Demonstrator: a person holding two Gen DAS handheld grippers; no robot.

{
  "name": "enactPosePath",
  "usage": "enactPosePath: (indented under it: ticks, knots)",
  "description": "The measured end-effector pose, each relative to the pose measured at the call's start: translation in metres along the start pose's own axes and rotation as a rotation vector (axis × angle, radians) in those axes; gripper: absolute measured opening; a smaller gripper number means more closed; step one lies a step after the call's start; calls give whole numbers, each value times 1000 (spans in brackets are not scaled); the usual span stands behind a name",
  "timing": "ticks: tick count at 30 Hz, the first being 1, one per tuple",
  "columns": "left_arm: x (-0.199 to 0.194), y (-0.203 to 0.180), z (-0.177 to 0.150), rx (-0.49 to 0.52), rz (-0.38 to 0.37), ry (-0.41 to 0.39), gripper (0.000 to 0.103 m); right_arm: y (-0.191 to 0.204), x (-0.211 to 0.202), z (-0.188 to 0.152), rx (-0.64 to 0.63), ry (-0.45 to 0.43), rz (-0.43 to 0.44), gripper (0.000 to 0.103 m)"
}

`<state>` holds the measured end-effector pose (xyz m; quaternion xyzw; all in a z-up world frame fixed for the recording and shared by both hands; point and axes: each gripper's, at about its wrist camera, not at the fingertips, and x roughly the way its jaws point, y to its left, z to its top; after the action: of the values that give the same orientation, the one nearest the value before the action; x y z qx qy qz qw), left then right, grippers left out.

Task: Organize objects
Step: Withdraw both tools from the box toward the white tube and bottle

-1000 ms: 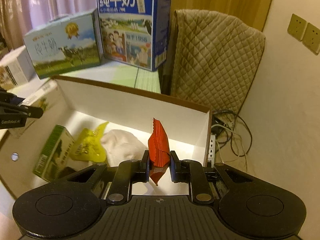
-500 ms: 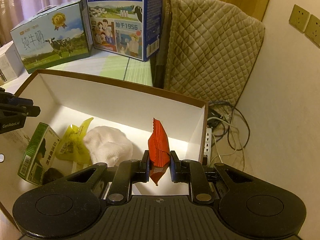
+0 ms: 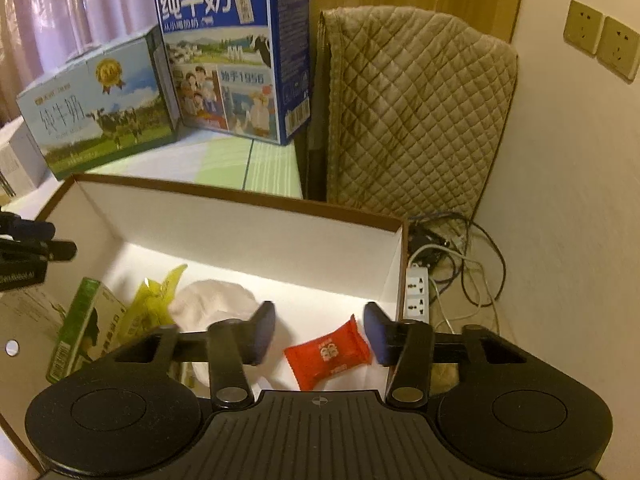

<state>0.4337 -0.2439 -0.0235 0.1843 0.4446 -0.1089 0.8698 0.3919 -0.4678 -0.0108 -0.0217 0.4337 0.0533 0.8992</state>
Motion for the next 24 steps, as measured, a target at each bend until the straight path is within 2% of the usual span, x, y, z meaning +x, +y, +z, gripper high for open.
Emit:
enactPosePath:
  ticks: [2,5,8,11,14,17,21,24]
  knots:
    - [-2,0,-1,0,0,-3,36,1,-3,0,-5,-3,8,51]
    - [-4,0,-4,5,-7,2,49,2,-5,-2,-13,1,13,55]
    - [-9,-1,-7,8,-13,-7,51,3,-7,-5,-12,5,15,57]
    - [-16,1,-9,-4,-14,-13,65,5,-11,-9,-15,4,17,61]
    - [-25,4,-9,-2,-20,-33,69,7,-16,-14,-22,3,13,64]
    - [-36,7,-9,-9,-24,-53,83,10,-23,-16,-31,-3,10,66]
    - [-57,10,-12,-19,-27,-109,92,15,-37,-19,-37,-27,11,69]
    - [-72,12,-15,-30,-49,-134,94,18,-47,-21,-48,-45,15,71]
